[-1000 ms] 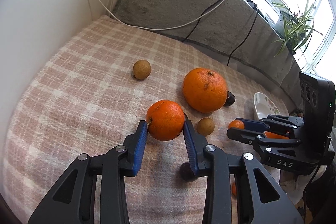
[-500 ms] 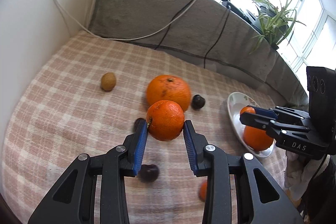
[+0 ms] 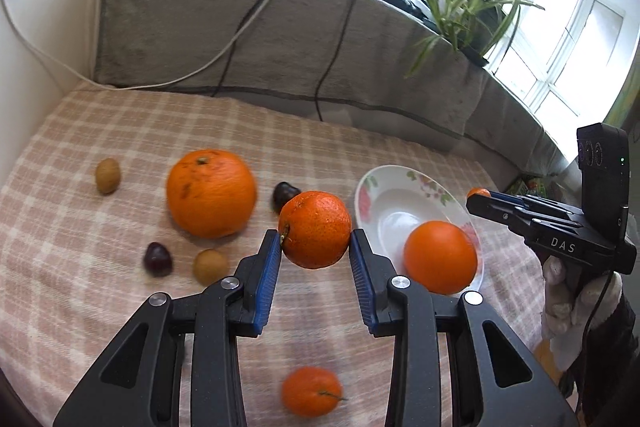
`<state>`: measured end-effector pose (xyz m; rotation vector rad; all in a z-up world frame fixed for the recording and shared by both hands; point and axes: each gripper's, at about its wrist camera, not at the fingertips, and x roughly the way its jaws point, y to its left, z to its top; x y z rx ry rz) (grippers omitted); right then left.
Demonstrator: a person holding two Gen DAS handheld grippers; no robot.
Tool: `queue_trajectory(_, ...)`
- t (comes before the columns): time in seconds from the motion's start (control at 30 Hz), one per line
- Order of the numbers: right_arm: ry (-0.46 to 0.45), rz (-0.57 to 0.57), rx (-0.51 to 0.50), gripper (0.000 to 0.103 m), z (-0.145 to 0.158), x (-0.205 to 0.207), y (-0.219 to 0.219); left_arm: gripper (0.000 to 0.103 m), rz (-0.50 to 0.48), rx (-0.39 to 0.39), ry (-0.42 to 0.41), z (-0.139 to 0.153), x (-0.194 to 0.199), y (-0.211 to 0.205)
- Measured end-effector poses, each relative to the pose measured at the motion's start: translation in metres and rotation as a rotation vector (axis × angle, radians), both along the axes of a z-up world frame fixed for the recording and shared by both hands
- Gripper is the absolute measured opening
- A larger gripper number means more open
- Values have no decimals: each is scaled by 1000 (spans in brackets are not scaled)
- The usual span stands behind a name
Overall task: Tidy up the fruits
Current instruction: 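Lift the tangerine with the left gripper while the right gripper carries the kumquat over the plate, then release the tangerine into the plate with the left gripper while the right gripper releases the kumquat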
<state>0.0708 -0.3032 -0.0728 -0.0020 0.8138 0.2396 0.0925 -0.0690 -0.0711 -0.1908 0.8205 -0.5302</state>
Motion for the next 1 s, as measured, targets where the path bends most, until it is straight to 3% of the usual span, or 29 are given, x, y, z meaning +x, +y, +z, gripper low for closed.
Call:
queue_trajectory(0.37,29,-76,18,29,-17,-12,-42,34,-79,17,6,-2,7,-49)
queue_trajectory(1.0,52,-65,26,29,-32,-17,-44,34,-121,43,21,-7,18,-79)
